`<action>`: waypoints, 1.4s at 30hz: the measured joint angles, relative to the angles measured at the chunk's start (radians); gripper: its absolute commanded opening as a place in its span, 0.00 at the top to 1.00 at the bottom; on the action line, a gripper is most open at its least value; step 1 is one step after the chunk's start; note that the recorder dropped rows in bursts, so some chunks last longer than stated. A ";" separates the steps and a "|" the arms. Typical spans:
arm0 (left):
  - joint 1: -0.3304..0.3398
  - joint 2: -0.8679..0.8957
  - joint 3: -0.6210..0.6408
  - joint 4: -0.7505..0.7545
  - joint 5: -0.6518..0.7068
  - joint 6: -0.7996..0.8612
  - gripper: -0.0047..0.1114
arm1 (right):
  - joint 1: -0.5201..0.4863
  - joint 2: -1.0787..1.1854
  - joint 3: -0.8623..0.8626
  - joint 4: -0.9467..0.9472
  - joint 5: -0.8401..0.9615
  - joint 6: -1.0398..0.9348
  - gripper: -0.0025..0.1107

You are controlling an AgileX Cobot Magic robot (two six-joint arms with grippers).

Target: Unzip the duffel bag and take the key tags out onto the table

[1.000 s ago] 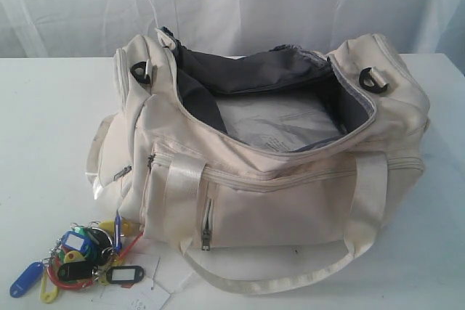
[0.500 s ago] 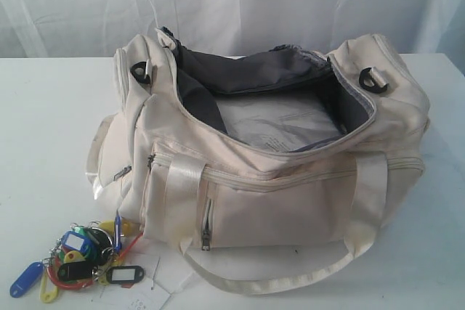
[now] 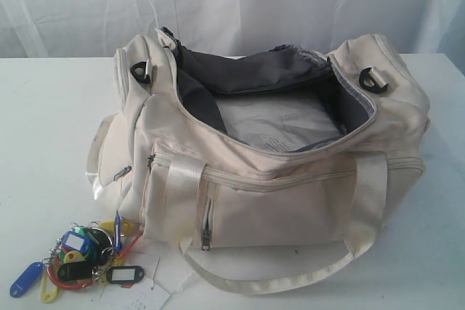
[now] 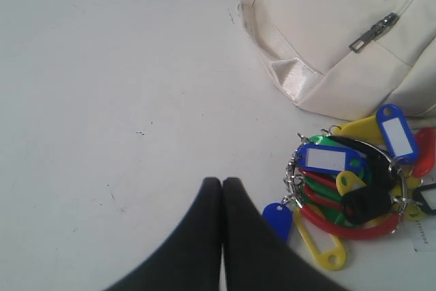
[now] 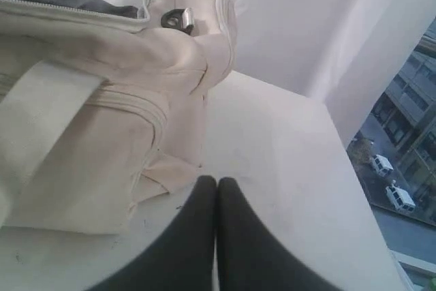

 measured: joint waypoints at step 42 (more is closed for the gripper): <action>0.000 0.000 0.000 0.000 0.000 0.000 0.96 | -0.198 0.000 0.000 -0.008 0.082 0.279 0.98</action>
